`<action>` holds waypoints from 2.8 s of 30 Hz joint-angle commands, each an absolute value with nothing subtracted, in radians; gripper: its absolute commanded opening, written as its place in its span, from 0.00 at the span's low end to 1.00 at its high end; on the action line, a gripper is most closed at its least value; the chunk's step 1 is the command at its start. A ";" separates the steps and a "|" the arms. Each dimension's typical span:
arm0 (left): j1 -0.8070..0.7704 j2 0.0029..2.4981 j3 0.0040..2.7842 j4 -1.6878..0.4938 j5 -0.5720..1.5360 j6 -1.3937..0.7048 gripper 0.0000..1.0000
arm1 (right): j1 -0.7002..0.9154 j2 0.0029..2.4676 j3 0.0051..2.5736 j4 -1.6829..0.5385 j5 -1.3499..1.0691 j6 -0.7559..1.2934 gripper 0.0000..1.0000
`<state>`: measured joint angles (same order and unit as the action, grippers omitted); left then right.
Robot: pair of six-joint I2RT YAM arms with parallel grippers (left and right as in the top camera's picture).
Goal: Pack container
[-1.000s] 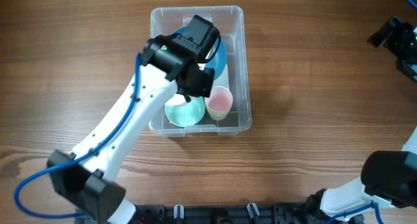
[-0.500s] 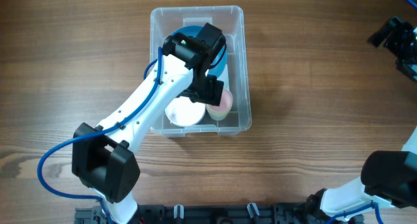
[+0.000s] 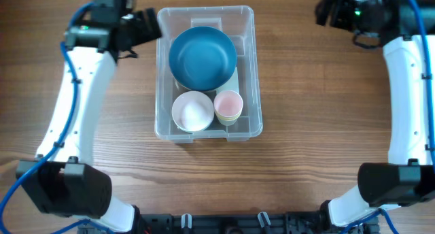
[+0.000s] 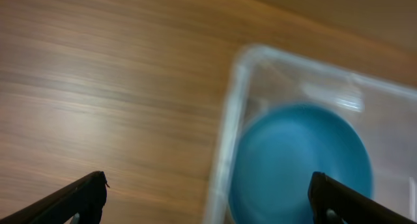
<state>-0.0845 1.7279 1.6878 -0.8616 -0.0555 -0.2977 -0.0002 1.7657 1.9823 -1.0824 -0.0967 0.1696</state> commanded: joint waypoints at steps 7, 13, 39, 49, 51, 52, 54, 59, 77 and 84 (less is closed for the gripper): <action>0.122 1.714 1.689 -0.877 0.011 -0.303 1.00 | 0.051 1.801 1.981 -0.957 -0.043 0.084 1.00; 0.123 1.607 1.650 -1.007 0.045 -0.284 1.00 | 0.050 1.713 1.981 -1.107 0.023 0.187 1.00; 0.120 0.366 0.686 -0.831 0.044 -0.375 1.00 | 0.051 0.549 0.751 -0.704 0.120 0.239 1.00; 0.120 0.366 0.686 -0.831 0.044 -0.375 1.00 | 0.051 0.520 0.743 -0.725 0.233 0.053 1.00; 0.120 0.366 0.686 -0.831 0.044 -0.375 1.00 | 0.054 0.406 0.696 -0.724 0.170 -0.001 1.00; 0.120 0.366 0.686 -0.831 0.044 -0.375 1.00 | 0.054 0.331 0.654 -0.710 0.133 -0.033 1.00; 0.120 0.366 0.686 -0.831 0.044 -0.375 1.00 | 0.054 0.170 0.541 -0.663 0.015 -0.097 1.00; 0.120 0.366 0.686 -0.831 0.044 -0.375 1.00 | 0.051 0.004 0.270 -0.244 -0.100 -0.131 1.00; 0.120 0.366 0.686 -0.899 0.044 -0.375 1.00 | 0.039 0.003 0.006 0.006 -0.025 -0.012 1.00; 0.120 0.366 0.686 -0.945 0.044 -0.375 1.00 | 0.039 0.003 0.006 0.004 -0.080 -0.075 1.00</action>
